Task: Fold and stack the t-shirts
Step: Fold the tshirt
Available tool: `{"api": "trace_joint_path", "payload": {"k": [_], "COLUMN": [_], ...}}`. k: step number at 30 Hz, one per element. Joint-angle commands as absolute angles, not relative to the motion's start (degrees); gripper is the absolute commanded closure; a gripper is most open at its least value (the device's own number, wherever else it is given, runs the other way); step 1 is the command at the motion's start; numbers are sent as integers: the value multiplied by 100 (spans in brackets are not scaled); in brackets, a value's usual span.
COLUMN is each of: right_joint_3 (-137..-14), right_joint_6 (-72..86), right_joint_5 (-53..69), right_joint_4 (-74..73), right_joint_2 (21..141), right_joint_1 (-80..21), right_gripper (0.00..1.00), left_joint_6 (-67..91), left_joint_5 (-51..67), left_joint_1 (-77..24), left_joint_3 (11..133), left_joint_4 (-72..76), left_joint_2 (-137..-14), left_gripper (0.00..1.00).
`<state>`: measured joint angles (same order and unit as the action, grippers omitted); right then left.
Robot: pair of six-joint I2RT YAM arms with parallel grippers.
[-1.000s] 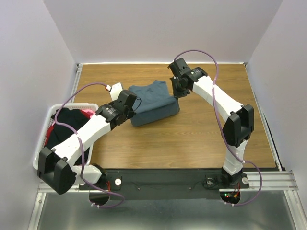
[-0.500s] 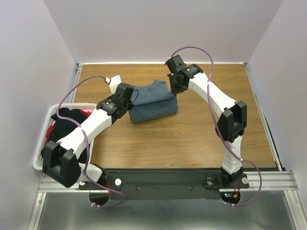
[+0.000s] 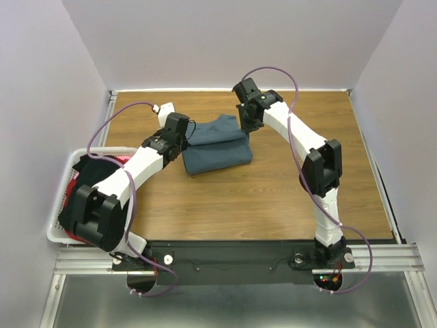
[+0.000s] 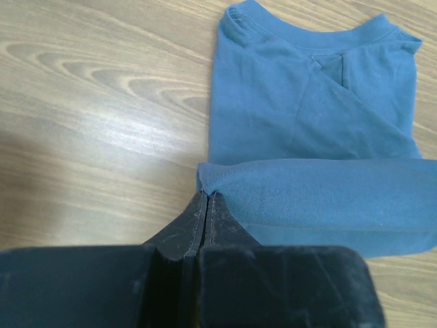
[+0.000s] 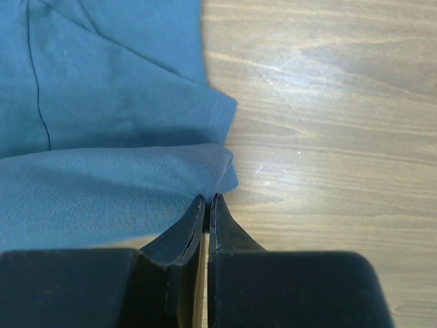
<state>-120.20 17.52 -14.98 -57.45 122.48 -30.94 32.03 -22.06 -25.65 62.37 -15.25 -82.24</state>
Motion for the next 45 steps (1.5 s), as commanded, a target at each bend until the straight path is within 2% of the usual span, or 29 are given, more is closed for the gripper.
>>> {"api": "trace_joint_path", "payload": {"k": [1,16,36,40,45], "right_joint_3": [-12436,-13008,-13034,-13043,-13078], "right_joint_6": [1705,1775,1995,2013,2039], "right_joint_5": [-1705,-1609,-1784,-1740,-1705], "right_joint_4": [-5722,-5432,-4869,-4790,-4571], "right_joint_2": [12366,13095,13289,13447,13632], "right_joint_1": [-2936,-2733,-2672,-2619,-2584], "right_gripper": [99,99,99,93,92], "left_joint_6": [2848,2540,2241,2241,2197], "left_joint_5": [-2399,-2277,-2048,-2039,-2092], "left_joint_1": [-2426,-2039,-1802,-1784,-1740], "left_joint_3": [6583,6724,6934,6987,7145], "left_joint_4": [-1204,-677,-167,-97,-53], "left_joint_2": [-8305,-9167,-9685,-9843,-10168], "left_gripper": [100,100,100,100,100]}}
